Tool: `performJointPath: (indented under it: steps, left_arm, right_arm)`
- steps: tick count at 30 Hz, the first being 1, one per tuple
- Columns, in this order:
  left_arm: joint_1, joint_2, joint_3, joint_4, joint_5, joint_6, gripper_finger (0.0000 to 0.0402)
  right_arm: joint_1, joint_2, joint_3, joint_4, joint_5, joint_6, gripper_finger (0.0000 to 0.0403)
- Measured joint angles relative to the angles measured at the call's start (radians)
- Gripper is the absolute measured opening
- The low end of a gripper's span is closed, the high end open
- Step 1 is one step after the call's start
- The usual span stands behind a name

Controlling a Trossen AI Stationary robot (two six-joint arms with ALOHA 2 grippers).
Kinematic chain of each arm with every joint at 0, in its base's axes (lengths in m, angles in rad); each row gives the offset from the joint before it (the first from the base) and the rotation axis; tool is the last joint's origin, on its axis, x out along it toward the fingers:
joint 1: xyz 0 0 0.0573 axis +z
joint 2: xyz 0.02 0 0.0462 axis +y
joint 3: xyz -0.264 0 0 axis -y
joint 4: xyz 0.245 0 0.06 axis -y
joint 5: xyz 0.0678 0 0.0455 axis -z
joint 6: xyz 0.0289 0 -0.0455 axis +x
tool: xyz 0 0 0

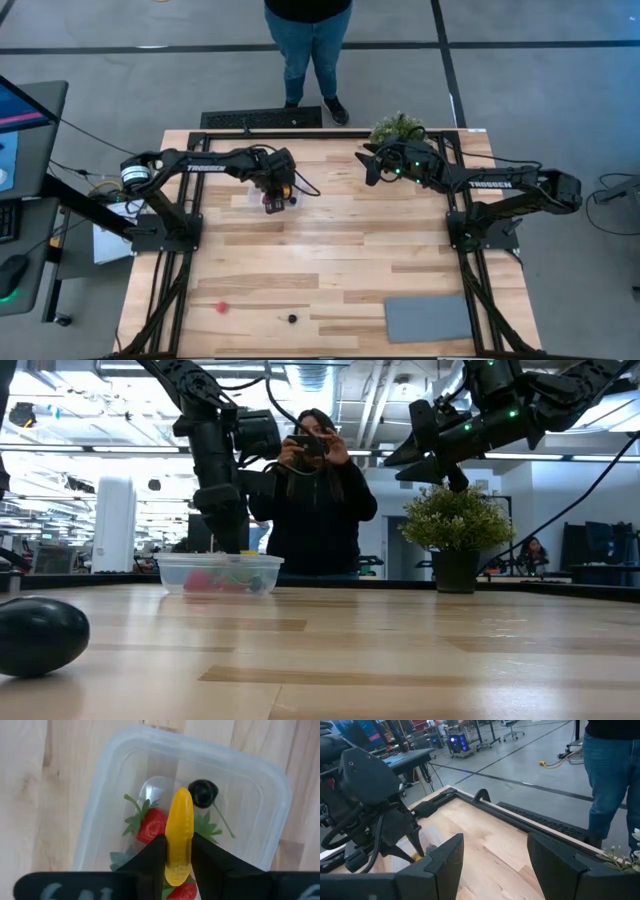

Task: Pick and placing Produce into tupperware
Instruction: Put the corn into the transparent bin, then put the cherry into the transparent bin

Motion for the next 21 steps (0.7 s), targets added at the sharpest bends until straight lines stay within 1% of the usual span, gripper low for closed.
performJointPath:
  steps: [7, 14, 17, 21]
  left_arm:
    - [0.000, 0.000, 0.000, -0.001, 0.004, -0.007, 0.0102]
    - [0.000, -0.001, 0.000, -0.003, 0.009, -0.012, 0.0168]
    - [0.000, -0.024, 0.000, -0.035, 0.008, -0.044, 0.0188]
    - [-0.001, -0.082, 0.000, -0.083, 0.008, -0.051, 0.0201]
  right_arm:
    - [0.000, 0.000, 0.000, 0.000, 0.000, 0.000, 0.0244]
    - [0.000, 0.000, 0.000, 0.000, 0.000, 0.000, 0.0244]
    - [0.000, 0.000, 0.000, 0.000, 0.000, 0.000, 0.0244]
    - [0.000, 0.000, 0.000, 0.000, 0.000, 0.000, 0.0244]
